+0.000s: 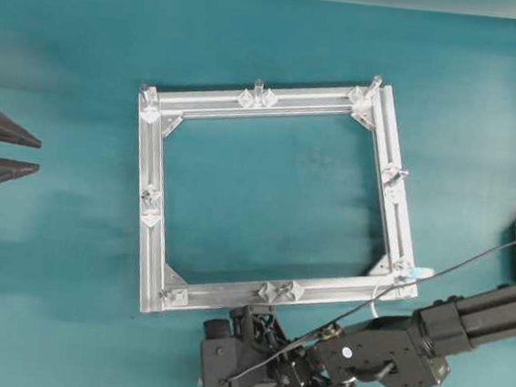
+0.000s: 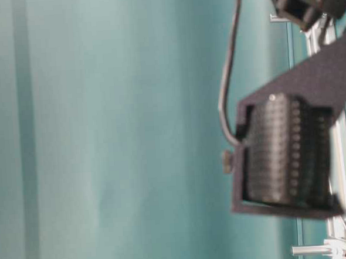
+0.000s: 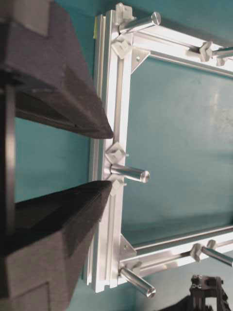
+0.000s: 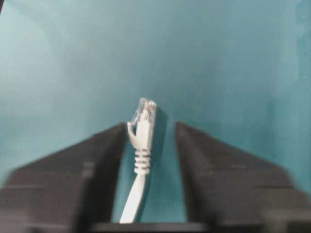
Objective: Move the cable alternately left and right between 8 pins so it hooks onto each one.
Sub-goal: 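Grasp the white cable's clear plug end with the right gripper and lift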
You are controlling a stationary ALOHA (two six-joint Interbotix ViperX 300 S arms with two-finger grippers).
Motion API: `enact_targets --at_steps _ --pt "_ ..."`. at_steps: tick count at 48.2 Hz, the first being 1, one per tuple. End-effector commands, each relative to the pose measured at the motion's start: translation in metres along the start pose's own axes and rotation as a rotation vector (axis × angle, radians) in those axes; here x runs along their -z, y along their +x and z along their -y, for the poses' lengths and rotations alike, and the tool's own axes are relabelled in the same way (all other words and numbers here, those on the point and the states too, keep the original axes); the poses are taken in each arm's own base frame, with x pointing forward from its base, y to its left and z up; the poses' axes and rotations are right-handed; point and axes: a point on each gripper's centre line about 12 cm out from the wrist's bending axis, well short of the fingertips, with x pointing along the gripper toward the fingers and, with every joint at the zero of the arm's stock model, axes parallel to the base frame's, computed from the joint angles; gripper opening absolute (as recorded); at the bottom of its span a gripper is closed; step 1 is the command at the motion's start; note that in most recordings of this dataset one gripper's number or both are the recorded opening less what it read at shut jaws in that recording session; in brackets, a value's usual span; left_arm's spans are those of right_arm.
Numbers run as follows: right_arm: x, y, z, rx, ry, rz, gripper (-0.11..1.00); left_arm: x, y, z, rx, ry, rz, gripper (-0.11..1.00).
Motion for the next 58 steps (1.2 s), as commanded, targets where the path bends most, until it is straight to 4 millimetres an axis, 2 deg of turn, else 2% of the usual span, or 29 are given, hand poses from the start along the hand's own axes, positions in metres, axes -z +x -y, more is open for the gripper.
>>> enact_targets --at_steps 1,4,15,20,28,33,45,53,58 --pt "-0.013 -0.005 -0.01 -0.023 -0.01 0.043 0.27 -0.004 0.0 0.0 0.001 0.002 0.006 0.53" --pt "-0.012 -0.004 -0.01 -0.023 -0.011 0.041 0.16 -0.003 0.0 0.001 0.003 0.001 0.006 0.53" --pt "-0.008 -0.002 -0.013 -0.024 0.051 0.026 0.15 -0.002 0.001 0.0 0.002 -0.001 0.006 0.53" --pt "-0.008 -0.007 -0.011 -0.013 0.101 0.009 0.15 -0.001 0.001 0.0 0.002 -0.004 0.006 0.53" --pt "-0.019 -0.039 -0.021 -0.012 0.087 0.015 0.15 -0.001 0.0 0.0 0.003 -0.005 0.012 0.53" --pt "-0.017 -0.06 -0.029 -0.018 0.074 0.01 0.15 0.0 0.0 0.0 0.001 -0.004 0.011 0.53" --pt "0.006 -0.1 -0.022 0.027 0.164 -0.066 0.15 -0.001 0.0 0.0 0.001 -0.004 0.014 0.53" --pt "0.027 -0.113 -0.011 0.091 0.236 -0.129 0.15 -0.001 0.0 0.0 0.002 -0.002 0.014 0.53" --pt "0.042 -0.119 0.004 0.159 0.307 -0.17 0.15 -0.001 0.0 0.0 0.001 -0.003 0.014 0.53"
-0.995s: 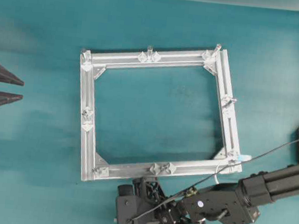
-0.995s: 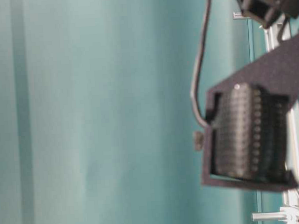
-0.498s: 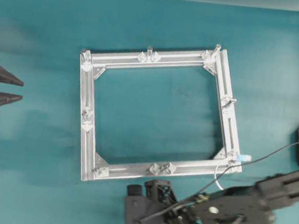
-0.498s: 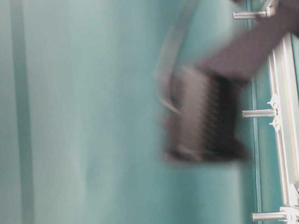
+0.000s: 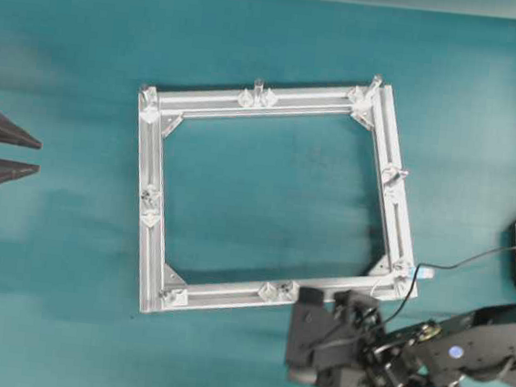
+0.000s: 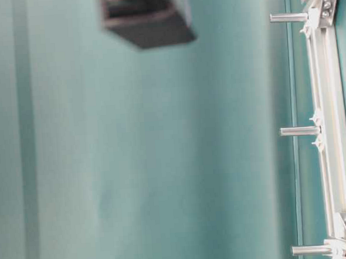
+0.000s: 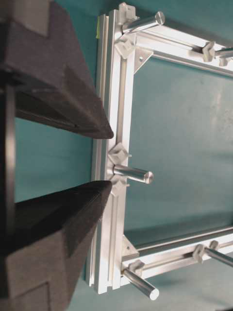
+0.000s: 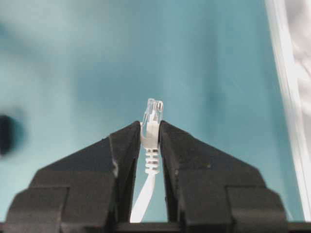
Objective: Move the cable alternately left and right between 8 pins so it hooks onto each one.
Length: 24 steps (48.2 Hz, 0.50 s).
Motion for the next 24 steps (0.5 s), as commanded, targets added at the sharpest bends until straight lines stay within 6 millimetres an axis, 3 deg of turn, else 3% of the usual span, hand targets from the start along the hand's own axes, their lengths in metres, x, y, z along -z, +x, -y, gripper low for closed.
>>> enact_targets --at_steps 1,7,24 --pt "-0.002 -0.013 0.011 0.028 0.045 0.014 0.15 -0.005 0.0 0.001 0.002 -0.006 0.015 0.53" --pt "-0.003 -0.019 0.033 0.094 0.114 0.033 0.15 -0.005 0.0 0.001 0.002 -0.007 0.014 0.53" --pt "-0.049 -0.032 0.107 0.251 0.391 0.192 0.15 -0.004 0.0 0.001 0.003 -0.005 0.015 0.53"
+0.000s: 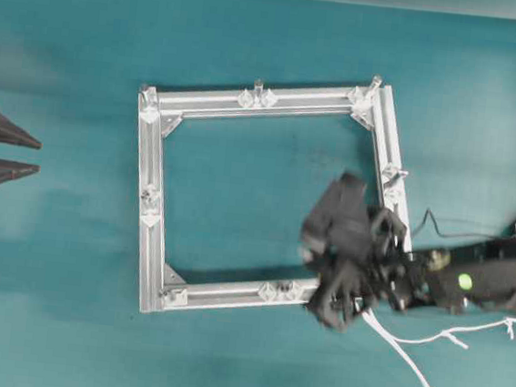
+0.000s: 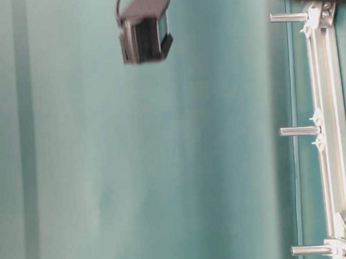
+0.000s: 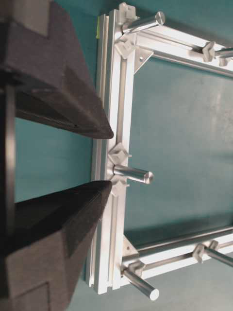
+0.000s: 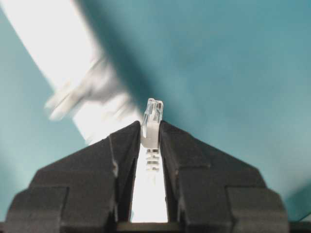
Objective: Move the cable alternately left and right between 8 pins so it hooks onto each one.
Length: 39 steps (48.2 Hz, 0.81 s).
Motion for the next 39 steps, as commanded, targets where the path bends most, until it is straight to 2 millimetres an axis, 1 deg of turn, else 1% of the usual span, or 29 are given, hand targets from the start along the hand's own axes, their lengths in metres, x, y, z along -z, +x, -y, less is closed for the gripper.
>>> enact_targets --at_steps 1,5,10,14,17,21,27,35,39 --pt "-0.022 -0.004 0.008 0.001 0.059 0.047 0.15 -0.004 0.0 0.001 0.003 -0.004 0.012 0.53" --pt "-0.033 0.001 0.021 0.029 0.103 0.056 0.15 -0.004 0.0 0.001 0.003 -0.004 0.013 0.53" --pt "-0.044 0.008 0.032 0.057 0.14 0.062 0.15 -0.003 0.0 0.001 0.003 -0.005 0.013 0.53" --pt "-0.051 0.015 0.037 0.068 0.16 0.064 0.15 -0.001 0.001 0.0 0.002 -0.004 0.015 0.53" --pt "-0.057 0.021 0.036 0.067 0.168 0.068 0.15 0.0 0.001 0.0 0.001 -0.006 0.017 0.53" --pt "-0.066 0.027 0.031 0.051 0.17 0.078 0.15 0.001 0.001 0.0 0.001 -0.006 0.018 0.53" --pt "-0.079 0.037 0.016 0.003 0.162 0.101 0.15 0.001 0.001 0.0 0.002 -0.004 0.02 0.53" --pt "-0.097 0.041 -0.005 -0.05 0.155 0.136 0.15 0.001 0.001 0.0 0.0 -0.004 0.018 0.53" --pt "-0.103 0.043 -0.019 -0.071 0.146 0.147 0.15 0.001 0.001 0.0 0.002 -0.005 0.021 0.53"
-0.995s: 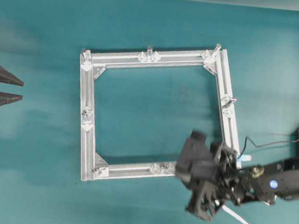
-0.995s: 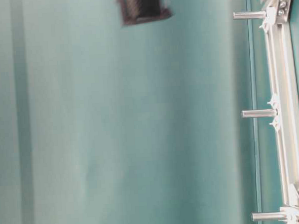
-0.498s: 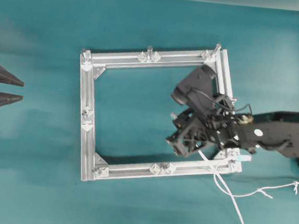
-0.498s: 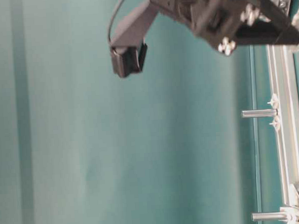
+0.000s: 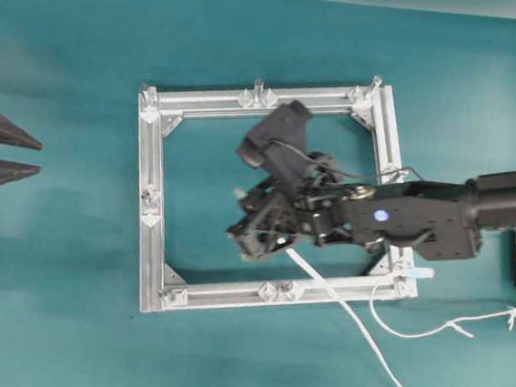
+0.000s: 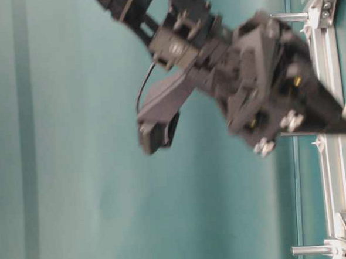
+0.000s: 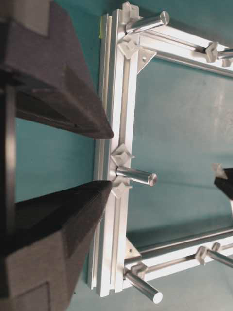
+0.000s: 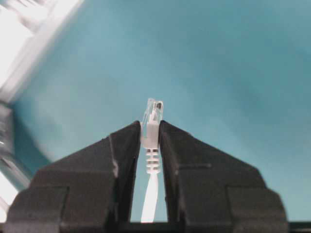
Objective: Move the cable alternately left and right between 8 pins so it hooks onto each one.
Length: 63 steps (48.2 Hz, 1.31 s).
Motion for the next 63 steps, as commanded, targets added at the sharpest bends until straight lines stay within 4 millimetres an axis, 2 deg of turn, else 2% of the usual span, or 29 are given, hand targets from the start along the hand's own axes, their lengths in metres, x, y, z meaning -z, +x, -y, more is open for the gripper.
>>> enact_targets --at_steps 1,12,23,38,47,55,63 --pt "-0.012 -0.006 -0.024 -0.059 -0.01 0.039 0.15 -0.005 0.0 0.001 0.002 -0.004 0.017 0.53" --pt "0.008 -0.002 -0.064 -0.116 -0.067 0.017 0.15 -0.005 0.0 0.001 0.004 -0.005 0.017 0.53" --pt "0.034 -0.012 -0.102 -0.182 -0.109 -0.009 0.15 -0.005 0.0 0.001 0.002 -0.006 0.015 0.53" --pt "0.064 -0.026 -0.131 -0.225 -0.156 -0.042 0.15 -0.004 0.0 0.001 0.004 -0.005 0.015 0.53" --pt "0.075 -0.027 -0.152 -0.259 -0.155 -0.056 0.15 -0.005 0.0 0.001 0.004 -0.005 0.015 0.53" --pt "0.084 -0.019 -0.176 -0.288 -0.168 -0.058 0.15 -0.004 0.0 0.001 0.003 -0.004 0.015 0.53" --pt "0.08 -0.012 -0.192 -0.314 -0.161 -0.043 0.15 -0.005 0.0 0.001 0.002 -0.004 0.015 0.53"
